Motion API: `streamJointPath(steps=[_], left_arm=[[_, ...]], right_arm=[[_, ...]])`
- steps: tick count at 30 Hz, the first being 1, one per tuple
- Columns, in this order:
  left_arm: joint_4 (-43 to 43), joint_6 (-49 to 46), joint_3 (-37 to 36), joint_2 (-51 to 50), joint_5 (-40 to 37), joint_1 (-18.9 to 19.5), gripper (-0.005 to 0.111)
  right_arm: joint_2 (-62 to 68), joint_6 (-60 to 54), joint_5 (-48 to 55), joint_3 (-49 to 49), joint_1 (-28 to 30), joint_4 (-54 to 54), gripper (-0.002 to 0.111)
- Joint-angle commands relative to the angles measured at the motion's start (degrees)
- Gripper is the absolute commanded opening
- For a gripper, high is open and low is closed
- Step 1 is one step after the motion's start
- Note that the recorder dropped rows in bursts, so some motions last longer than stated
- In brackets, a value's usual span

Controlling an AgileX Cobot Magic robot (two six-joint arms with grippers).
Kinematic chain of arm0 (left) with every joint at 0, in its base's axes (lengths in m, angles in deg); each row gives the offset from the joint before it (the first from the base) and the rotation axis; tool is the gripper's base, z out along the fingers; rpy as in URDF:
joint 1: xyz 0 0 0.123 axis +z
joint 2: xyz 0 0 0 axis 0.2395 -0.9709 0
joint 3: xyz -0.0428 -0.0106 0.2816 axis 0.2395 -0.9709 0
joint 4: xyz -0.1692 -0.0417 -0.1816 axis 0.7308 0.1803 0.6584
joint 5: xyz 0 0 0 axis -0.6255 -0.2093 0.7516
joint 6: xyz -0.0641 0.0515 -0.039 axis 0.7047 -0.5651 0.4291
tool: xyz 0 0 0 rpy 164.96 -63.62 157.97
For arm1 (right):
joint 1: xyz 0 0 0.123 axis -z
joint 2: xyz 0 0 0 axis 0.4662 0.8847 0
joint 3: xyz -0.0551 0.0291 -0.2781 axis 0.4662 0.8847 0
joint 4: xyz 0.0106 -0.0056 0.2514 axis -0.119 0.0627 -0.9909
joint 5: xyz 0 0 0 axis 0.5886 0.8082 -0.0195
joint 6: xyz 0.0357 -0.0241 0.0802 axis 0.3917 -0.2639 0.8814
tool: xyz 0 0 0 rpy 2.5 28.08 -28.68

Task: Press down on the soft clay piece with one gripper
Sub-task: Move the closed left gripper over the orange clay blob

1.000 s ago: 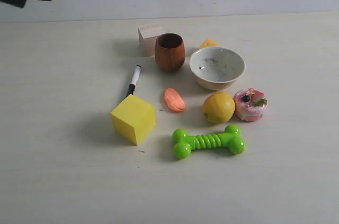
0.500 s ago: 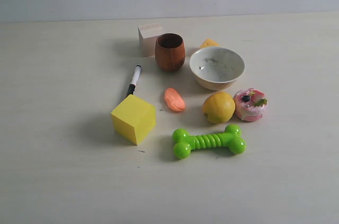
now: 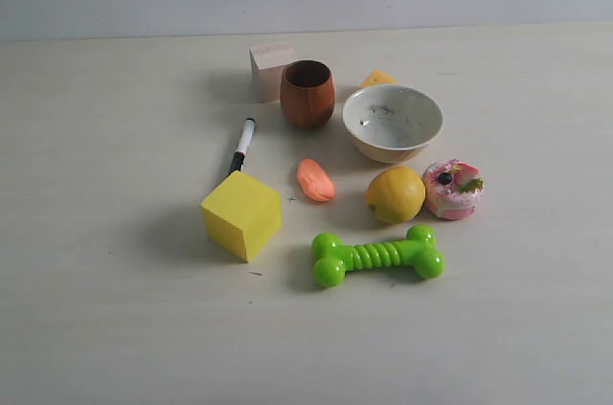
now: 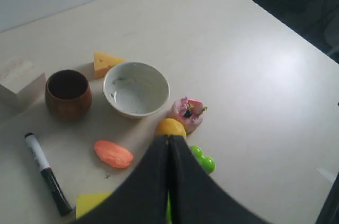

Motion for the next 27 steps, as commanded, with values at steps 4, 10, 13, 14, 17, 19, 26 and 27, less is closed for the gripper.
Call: streamJointPath(steps=[4,10,13,14,17,19,26,27], left_arm=[[-0.87,-2.09,5.44,-11.73,-5.69,-0.74,0.0],[-12.24,-0.97,11.41,-19.29,-6.62,-5.85,0.0],[-17.69,2.34,14.13,-22.86,-7.42,-9.27,0.0],[-18.74,3.05,14.88,-24.13,-8.07,-10.07,0.0],[-20.89,4.34,17.75,-27.71,-9.77,-12.49,0.0],[-22.72,4.91,19.7,-30.33,-10.69,-13.64,0.0],[-27.01,5.94,27.04,-39.15,-17.27,-14.39,0.0],[-27.26,6.19,27.83,-40.24,-17.84,-14.39,0.0]], right_arm=[[-0.34,-0.09,-0.26,0.27,0.0,-0.09,0.0],[-0.34,-0.09,-0.26,0.27,0.0,-0.09,0.0],[-0.34,-0.09,-0.26,0.27,0.0,-0.09,0.0],[-0.34,-0.09,-0.26,0.27,0.0,-0.09,0.0],[-0.34,-0.09,-0.26,0.27,0.0,-0.09,0.0],[-0.34,-0.09,-0.26,0.27,0.0,-0.09,0.0],[-0.34,-0.09,-0.26,0.27,0.0,-0.09,0.0],[-0.34,-0.09,-0.26,0.27,0.0,-0.09,0.0]])
